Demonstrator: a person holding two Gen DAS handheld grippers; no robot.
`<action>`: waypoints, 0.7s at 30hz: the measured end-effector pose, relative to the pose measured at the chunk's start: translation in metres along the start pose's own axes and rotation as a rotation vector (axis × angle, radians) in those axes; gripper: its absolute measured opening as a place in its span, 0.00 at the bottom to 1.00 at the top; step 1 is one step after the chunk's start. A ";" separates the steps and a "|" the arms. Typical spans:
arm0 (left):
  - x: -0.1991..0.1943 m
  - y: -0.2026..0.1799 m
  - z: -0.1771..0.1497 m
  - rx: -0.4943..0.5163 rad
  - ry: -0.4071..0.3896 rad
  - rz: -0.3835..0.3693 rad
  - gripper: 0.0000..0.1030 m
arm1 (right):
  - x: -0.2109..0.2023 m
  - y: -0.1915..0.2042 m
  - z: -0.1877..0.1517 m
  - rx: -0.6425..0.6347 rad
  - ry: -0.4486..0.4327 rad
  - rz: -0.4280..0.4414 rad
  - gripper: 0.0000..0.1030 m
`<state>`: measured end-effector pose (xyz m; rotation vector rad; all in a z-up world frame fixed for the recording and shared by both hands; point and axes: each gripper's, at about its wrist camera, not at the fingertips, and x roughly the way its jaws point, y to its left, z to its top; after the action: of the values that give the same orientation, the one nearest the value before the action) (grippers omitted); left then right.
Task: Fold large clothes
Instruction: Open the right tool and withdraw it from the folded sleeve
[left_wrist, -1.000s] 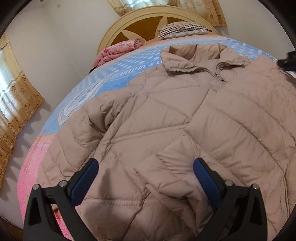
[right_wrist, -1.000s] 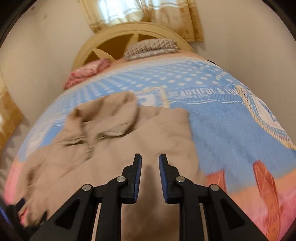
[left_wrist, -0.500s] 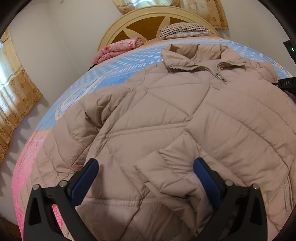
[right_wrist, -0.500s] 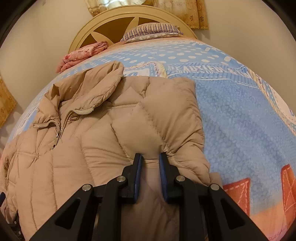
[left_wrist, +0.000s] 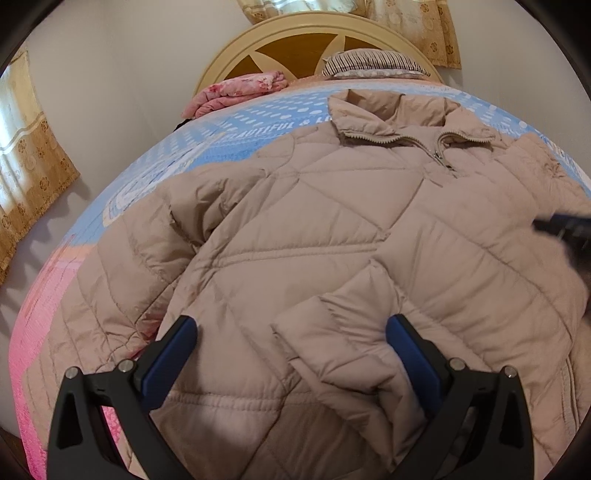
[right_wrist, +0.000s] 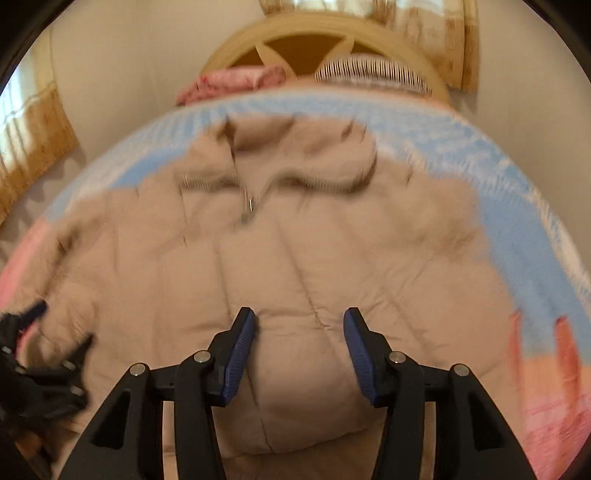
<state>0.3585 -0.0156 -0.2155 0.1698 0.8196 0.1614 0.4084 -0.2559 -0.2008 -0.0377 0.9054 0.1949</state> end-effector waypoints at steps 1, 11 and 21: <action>0.000 0.000 0.000 -0.003 0.001 -0.004 1.00 | 0.005 0.000 -0.004 -0.002 -0.006 -0.003 0.50; 0.003 0.004 0.000 -0.021 0.014 -0.026 1.00 | -0.033 0.015 0.006 0.020 -0.067 -0.022 0.50; -0.006 0.028 0.000 -0.073 0.045 -0.108 1.00 | -0.010 0.080 -0.028 -0.147 -0.021 -0.024 0.50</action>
<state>0.3520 0.0102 -0.2056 0.0529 0.8648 0.0938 0.3656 -0.1818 -0.2064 -0.1821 0.8681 0.2387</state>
